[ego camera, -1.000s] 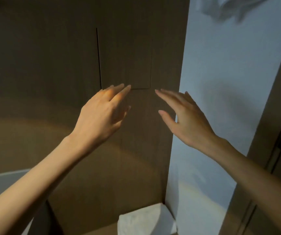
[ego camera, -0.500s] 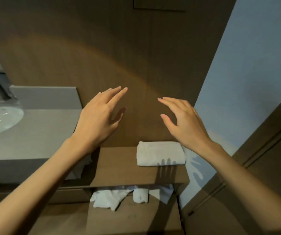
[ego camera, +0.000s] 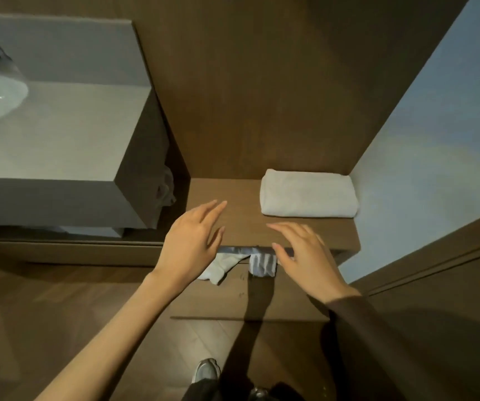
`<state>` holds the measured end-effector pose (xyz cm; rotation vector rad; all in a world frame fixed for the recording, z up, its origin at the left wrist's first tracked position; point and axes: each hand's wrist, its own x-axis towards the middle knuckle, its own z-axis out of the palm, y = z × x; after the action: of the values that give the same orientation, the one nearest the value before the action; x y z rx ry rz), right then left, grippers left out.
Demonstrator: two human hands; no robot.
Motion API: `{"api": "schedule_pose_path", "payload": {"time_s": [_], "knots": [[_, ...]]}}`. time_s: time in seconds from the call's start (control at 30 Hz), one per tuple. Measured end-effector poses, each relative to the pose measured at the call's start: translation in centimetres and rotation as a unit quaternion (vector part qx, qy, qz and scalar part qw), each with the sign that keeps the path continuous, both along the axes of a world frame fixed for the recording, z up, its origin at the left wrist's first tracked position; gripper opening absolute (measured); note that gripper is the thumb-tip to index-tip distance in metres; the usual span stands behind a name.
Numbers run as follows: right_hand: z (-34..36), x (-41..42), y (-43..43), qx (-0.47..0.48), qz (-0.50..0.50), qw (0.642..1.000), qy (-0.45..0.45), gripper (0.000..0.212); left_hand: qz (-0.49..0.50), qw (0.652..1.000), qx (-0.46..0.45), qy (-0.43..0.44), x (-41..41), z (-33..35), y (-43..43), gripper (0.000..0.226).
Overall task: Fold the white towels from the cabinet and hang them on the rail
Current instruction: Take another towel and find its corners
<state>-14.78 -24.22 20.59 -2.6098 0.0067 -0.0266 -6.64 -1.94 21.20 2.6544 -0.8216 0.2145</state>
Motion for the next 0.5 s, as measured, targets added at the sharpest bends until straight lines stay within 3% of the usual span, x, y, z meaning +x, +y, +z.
{"api": "schedule_pose_path", "payload": {"time_s": [0.2,0.5], "knots": [[-17.5,1.2,1.9,0.007,-0.018,0.998,0.066,0.035,0.035,0.998,0.014,0.059,0.8,-17.2,2.2,0.054],[-42.9,5.9,2.8,0.009,-0.01,0.995,0.098,0.034,0.061,0.997,0.039,0.04,7.7,-38.6,2.9,0.059]]}}
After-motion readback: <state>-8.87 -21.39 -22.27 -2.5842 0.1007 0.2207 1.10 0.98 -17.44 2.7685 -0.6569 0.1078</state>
